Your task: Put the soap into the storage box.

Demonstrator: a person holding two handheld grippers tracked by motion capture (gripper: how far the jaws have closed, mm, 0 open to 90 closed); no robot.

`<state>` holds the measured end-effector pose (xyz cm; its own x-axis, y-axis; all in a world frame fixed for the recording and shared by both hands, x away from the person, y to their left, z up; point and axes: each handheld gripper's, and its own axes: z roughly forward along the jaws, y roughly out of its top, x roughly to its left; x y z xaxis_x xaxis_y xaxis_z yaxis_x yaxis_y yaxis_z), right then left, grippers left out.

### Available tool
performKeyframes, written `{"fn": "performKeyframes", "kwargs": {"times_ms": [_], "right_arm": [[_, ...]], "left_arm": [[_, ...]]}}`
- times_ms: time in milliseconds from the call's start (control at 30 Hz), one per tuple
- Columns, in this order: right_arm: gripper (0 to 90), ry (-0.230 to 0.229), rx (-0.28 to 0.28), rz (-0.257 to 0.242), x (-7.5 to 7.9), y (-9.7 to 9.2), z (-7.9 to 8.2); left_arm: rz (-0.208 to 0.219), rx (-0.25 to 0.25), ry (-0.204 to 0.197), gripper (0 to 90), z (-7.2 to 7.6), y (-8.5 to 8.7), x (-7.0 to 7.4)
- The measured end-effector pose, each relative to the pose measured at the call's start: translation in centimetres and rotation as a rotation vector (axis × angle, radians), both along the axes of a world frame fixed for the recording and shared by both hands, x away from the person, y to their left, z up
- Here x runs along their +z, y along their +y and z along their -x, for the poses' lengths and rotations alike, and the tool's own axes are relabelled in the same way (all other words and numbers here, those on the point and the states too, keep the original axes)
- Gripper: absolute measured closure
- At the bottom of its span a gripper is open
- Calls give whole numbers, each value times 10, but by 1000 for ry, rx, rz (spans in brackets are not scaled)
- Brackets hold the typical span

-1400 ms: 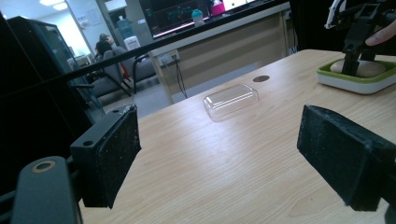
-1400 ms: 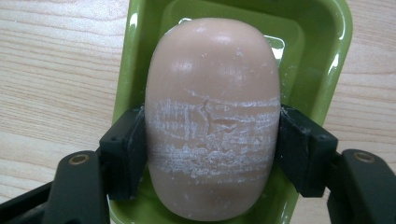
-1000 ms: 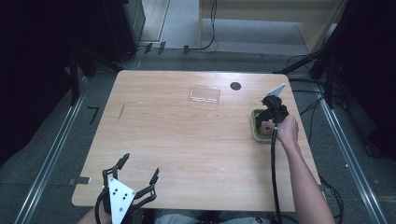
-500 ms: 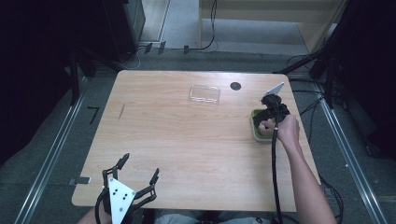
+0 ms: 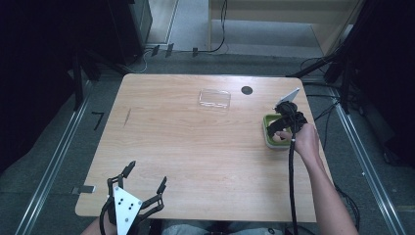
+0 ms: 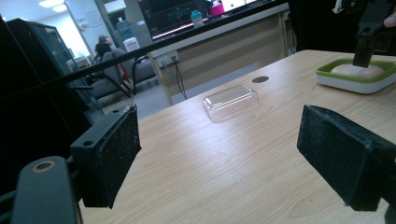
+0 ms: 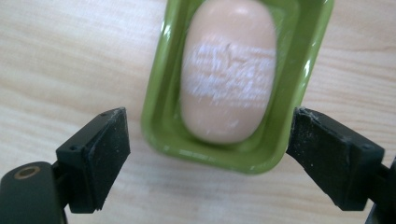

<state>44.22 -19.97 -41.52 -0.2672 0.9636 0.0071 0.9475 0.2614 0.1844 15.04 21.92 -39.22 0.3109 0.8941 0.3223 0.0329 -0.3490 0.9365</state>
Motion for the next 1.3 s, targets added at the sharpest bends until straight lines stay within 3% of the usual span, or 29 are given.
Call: {"fn": "performKeyframes", "kwargs": {"times_ms": [767, 1300], "right_arm": [[135, 30, 66, 18, 10, -11, 57], [141, 77, 133, 56, -1, -15, 101]], "left_arm": [[-8, -2, 0, 138, 0, -1, 0], [-8, -4, 0, 138, 0, -2, 0]]}}
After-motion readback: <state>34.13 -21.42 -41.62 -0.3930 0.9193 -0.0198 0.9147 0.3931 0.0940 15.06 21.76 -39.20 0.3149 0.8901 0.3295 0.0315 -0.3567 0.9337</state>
